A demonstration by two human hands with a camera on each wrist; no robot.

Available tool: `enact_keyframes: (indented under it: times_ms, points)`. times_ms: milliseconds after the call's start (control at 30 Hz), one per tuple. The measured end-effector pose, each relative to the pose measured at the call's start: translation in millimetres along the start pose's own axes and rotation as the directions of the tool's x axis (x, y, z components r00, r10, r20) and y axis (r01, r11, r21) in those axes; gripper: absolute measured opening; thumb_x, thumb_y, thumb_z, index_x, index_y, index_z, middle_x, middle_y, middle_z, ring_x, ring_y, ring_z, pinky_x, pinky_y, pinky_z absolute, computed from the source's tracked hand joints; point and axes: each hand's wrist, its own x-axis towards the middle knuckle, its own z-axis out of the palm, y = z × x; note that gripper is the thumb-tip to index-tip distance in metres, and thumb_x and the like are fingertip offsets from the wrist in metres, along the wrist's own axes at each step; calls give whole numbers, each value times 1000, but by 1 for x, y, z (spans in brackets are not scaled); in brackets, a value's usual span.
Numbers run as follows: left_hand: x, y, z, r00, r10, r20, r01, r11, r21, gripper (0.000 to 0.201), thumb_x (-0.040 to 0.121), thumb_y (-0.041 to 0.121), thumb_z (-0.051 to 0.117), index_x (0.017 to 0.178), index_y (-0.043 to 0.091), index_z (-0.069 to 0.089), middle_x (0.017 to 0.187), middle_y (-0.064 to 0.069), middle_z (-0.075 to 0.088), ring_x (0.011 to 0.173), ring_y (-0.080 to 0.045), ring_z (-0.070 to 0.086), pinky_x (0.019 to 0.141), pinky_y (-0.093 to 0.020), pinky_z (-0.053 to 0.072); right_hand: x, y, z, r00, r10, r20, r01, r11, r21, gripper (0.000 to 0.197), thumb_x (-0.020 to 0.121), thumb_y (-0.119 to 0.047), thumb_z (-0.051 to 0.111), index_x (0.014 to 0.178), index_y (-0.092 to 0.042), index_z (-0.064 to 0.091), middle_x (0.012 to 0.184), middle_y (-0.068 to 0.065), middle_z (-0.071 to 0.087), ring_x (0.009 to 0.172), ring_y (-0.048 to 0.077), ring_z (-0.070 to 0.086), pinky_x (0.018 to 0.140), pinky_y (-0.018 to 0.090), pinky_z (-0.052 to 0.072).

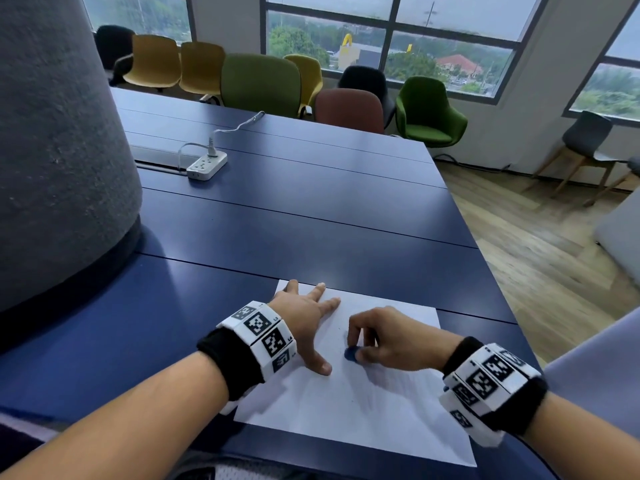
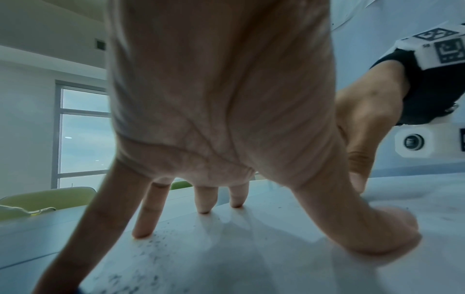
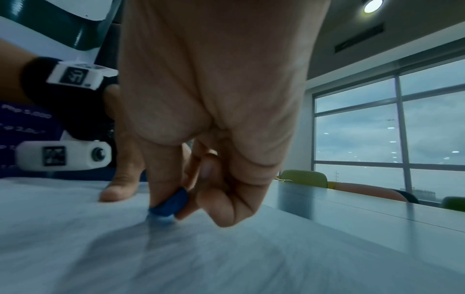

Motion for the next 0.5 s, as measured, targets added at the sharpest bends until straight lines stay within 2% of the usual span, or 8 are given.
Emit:
enact_keyframes:
  times_ms: [67,133,167,200,300,333,433,500]
  points:
    - [0,0,0,1000,2,2,-2,1000,-1,124,66,69,75,156,37,-4,165,4,-10,147,-46,-2,114,-50,24,-11,-5,5,995,-34,92,32,999,27,5,82,-20,67,87,-23,67,68,-9,59,57,6,50,57,14,38]
    - [0,0,0,1000,0,10,0,1000,-10,124,67,69,76,156,37,-4,165,4,-10,147,-47,-4,115,-51,22,-21,-15,8,960,-80,268,75,997,29,8,83,-19,67,89,-23,69,72,-6,62,59,6,50,57,13,39]
    - [0,0,0,1000,-1,10,1,1000,-10,124,67,69,76,156,38,-4,165,5,-10,147,-47,-4,115,-52,23,-22,-17,7,949,-84,304,86,996,6,10,83,-18,67,91,-23,69,75,-5,64,59,5,51,58,13,40]
    - [0,-1,0,1000,-3,7,3,1000,-5,124,67,69,75,156,38,-4,165,5,-9,147,-46,-3,114,-52,24,-20,-15,4,957,-75,279,85,996,-23,10,83,-18,68,91,-24,69,76,-5,65,60,5,52,59,13,41]
    - [0,0,-1,1000,-6,5,6,1000,5,123,67,70,75,156,38,-4,165,5,-9,147,-46,-3,114,-51,24,-15,-5,1,998,-15,66,18,999,-46,7,83,-23,68,90,-25,67,79,-4,68,61,6,53,60,17,42]
    - [0,0,-1,1000,-8,5,8,1000,5,123,67,70,75,156,38,-4,165,5,-9,147,-46,-4,114,-51,24,-16,-3,2,998,-19,56,20,999,-26,6,84,-23,68,89,-25,66,79,-5,67,61,6,53,60,17,42]
    - [0,-1,-1,1000,-8,11,8,1000,-9,124,66,69,76,156,38,-4,165,5,-10,147,-46,-5,115,-53,23,-27,-8,5,973,-78,218,76,997,18,7,84,-20,66,88,-25,67,73,-7,63,60,6,51,57,14,40]
    - [0,-1,-1,1000,-5,11,5,1000,-6,124,66,70,75,156,38,-4,165,6,-10,147,-46,-3,115,-54,23,-27,-7,2,974,-72,213,74,997,0,7,83,-20,67,88,-26,68,70,-8,61,59,6,51,56,13,38]
